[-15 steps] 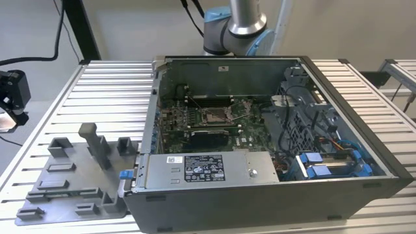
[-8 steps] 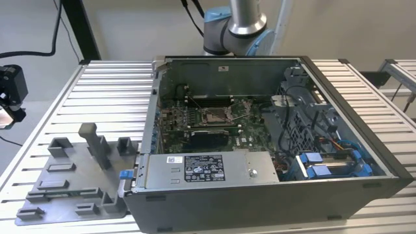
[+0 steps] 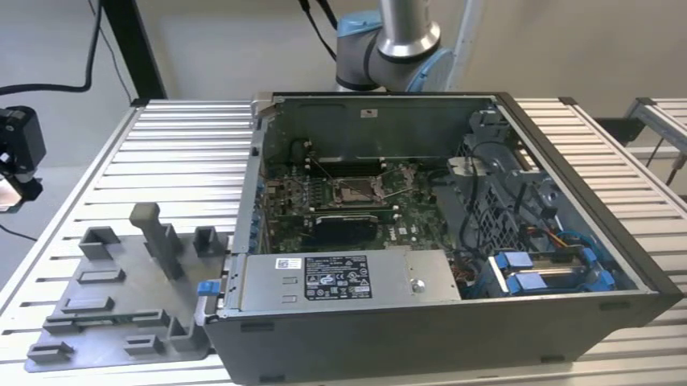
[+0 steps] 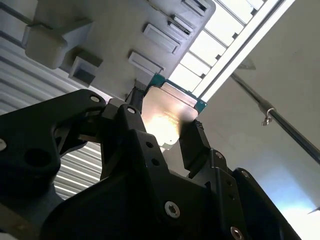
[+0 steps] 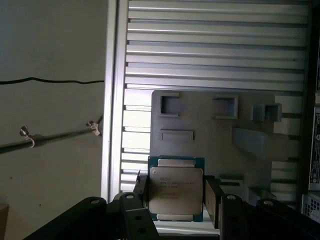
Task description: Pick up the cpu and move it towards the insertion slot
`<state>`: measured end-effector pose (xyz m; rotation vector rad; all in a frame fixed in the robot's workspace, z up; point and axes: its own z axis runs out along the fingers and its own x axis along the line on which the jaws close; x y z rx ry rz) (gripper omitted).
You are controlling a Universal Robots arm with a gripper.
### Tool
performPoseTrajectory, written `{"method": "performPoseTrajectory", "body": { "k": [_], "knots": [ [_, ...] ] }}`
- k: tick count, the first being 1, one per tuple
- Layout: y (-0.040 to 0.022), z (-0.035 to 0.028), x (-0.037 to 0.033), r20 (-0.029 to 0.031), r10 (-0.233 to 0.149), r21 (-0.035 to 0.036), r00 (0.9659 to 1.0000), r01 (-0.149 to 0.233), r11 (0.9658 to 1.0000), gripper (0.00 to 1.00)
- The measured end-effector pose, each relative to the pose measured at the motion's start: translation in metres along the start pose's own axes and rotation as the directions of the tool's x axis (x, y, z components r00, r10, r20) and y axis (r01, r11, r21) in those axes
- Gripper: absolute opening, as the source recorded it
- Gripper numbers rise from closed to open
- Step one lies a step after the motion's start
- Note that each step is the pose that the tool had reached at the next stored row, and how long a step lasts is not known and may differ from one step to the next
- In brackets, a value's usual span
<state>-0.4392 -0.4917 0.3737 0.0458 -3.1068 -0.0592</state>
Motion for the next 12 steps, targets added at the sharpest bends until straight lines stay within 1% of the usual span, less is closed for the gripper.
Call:
{"method": "performPoseTrajectory", "body": {
  "k": [3, 12],
  "knots": [
    [-0.0001, -0.0002, -0.0029, -0.0003, 0.000, 0.0002, 1.0000, 0.000, 1.0000, 0.00],
    [-0.0006, -0.0007, -0.0205, -0.0040, 0.000, -0.0001, 1.0000, 0.000, 1.0000, 0.00]
  ]
}}
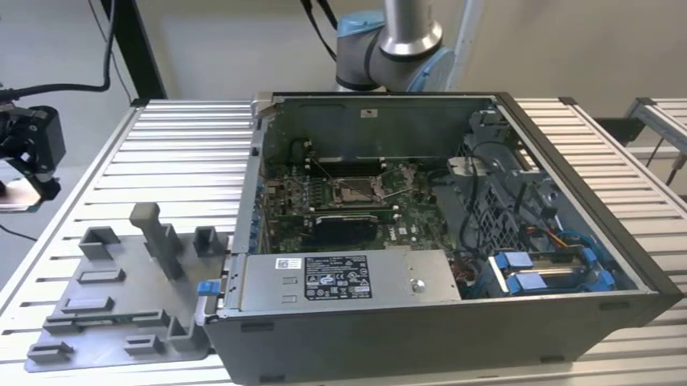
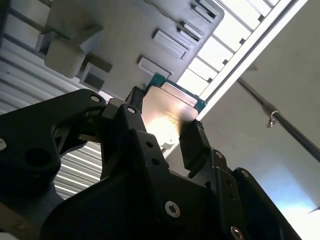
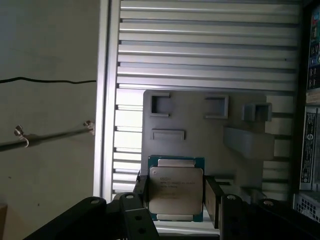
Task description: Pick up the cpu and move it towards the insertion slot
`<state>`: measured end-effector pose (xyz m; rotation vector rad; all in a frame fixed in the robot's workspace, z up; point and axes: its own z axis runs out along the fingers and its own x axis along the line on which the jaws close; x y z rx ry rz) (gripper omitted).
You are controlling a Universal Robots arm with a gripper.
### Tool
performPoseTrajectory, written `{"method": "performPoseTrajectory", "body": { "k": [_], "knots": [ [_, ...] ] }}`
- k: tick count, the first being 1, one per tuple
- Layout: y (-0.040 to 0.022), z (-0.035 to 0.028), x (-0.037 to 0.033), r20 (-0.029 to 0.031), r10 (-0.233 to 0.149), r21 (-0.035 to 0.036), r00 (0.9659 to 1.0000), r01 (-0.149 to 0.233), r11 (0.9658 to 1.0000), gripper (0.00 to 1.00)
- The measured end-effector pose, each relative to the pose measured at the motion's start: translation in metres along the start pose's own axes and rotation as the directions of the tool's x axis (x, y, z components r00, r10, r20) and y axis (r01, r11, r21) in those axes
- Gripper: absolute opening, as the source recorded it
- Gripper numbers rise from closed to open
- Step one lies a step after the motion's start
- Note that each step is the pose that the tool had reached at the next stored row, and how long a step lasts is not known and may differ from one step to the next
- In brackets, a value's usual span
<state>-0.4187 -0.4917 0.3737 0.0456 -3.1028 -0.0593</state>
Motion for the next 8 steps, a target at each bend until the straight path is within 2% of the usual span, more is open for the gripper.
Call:
{"method": "performPoseTrajectory", "body": {
  "k": [8],
  "knots": [
    [-0.0005, -0.0007, -0.0177, -0.0052, 0.000, -0.0001, 1.0000, 0.000, 1.0000, 0.00]
  ]
}}
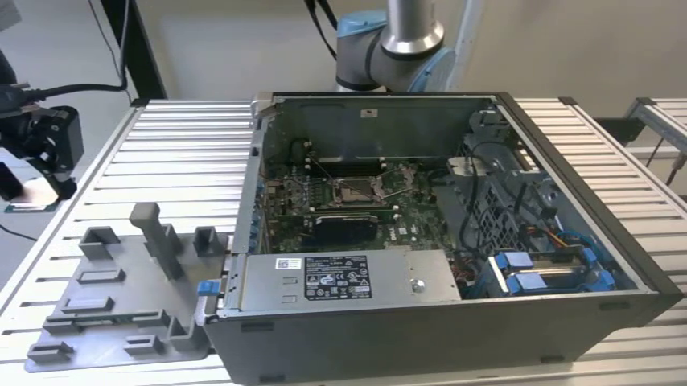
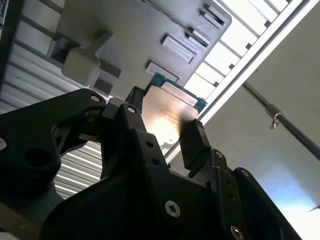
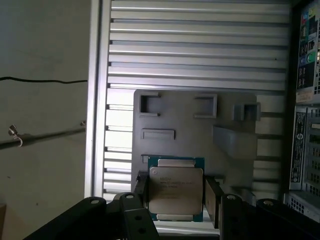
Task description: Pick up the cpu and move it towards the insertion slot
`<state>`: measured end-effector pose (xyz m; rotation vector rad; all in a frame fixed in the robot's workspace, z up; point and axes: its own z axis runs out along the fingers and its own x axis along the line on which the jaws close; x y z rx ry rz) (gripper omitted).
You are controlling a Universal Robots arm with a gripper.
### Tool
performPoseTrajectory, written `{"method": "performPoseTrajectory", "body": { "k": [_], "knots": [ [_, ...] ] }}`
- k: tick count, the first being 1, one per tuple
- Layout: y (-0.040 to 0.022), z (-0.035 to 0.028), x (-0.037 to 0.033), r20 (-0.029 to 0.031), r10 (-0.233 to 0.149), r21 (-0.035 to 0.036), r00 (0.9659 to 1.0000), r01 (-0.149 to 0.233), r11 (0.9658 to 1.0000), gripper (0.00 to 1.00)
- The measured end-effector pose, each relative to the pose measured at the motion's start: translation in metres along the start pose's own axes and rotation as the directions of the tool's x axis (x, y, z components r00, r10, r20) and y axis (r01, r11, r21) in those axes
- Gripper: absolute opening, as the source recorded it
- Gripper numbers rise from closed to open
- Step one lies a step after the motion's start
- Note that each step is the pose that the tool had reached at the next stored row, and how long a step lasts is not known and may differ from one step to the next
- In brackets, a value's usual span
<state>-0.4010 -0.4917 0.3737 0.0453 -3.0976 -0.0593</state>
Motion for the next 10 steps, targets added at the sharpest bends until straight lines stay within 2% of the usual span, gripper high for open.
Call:
{"method": "performPoseTrajectory", "body": {
  "k": [10],
  "knots": [
    [-0.0006, -0.0015, -0.0211, -0.0001, 0.000, 0.0000, 1.0000, 0.000, 1.0000, 0.00]
  ]
}}
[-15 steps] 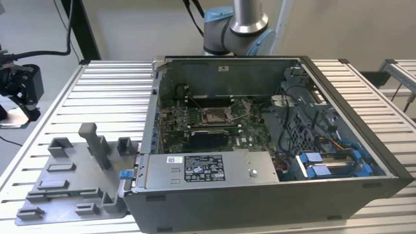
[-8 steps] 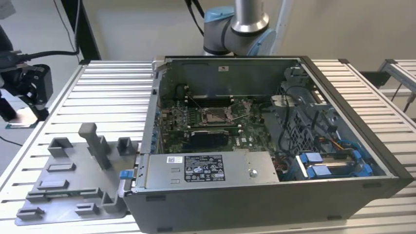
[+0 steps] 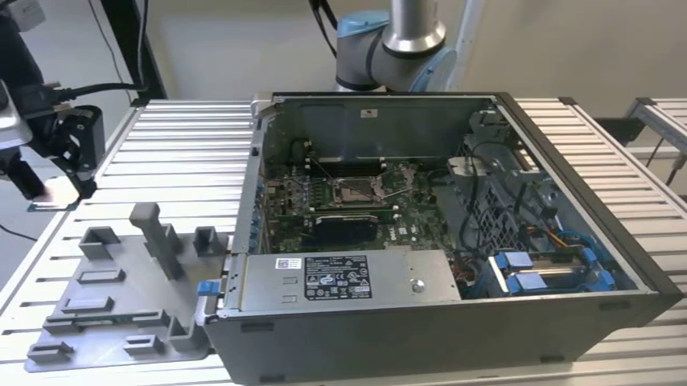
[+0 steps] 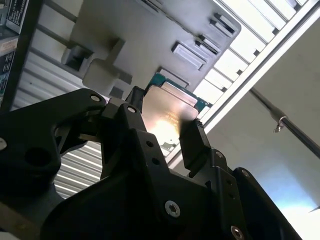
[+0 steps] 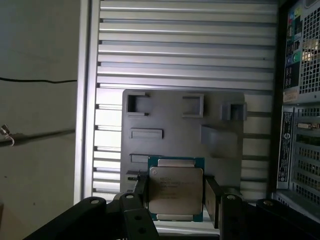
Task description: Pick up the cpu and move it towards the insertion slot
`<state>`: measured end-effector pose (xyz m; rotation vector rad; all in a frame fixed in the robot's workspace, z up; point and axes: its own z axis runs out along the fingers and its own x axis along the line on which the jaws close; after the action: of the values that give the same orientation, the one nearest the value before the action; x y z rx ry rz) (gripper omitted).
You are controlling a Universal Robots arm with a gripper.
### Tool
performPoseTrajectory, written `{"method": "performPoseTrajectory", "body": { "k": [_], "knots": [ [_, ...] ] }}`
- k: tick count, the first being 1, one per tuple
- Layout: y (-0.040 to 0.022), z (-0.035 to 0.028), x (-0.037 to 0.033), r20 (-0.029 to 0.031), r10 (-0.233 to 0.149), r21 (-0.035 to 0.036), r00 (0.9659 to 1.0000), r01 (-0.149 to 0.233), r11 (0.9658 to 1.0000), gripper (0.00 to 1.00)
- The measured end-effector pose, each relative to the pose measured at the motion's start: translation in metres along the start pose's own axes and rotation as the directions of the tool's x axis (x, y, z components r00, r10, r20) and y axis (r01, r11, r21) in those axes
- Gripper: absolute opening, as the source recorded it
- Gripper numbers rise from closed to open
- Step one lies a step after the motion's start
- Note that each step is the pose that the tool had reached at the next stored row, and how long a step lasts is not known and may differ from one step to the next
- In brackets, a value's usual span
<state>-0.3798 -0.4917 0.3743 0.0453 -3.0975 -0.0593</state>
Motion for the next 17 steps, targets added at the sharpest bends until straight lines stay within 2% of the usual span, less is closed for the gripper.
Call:
{"method": "performPoseTrajectory", "body": {
  "k": [17],
  "knots": [
    [-0.0010, -0.0017, -0.0356, 0.0000, 0.000, 0.0000, 1.0000, 0.000, 1.0000, 0.00]
  ]
}}
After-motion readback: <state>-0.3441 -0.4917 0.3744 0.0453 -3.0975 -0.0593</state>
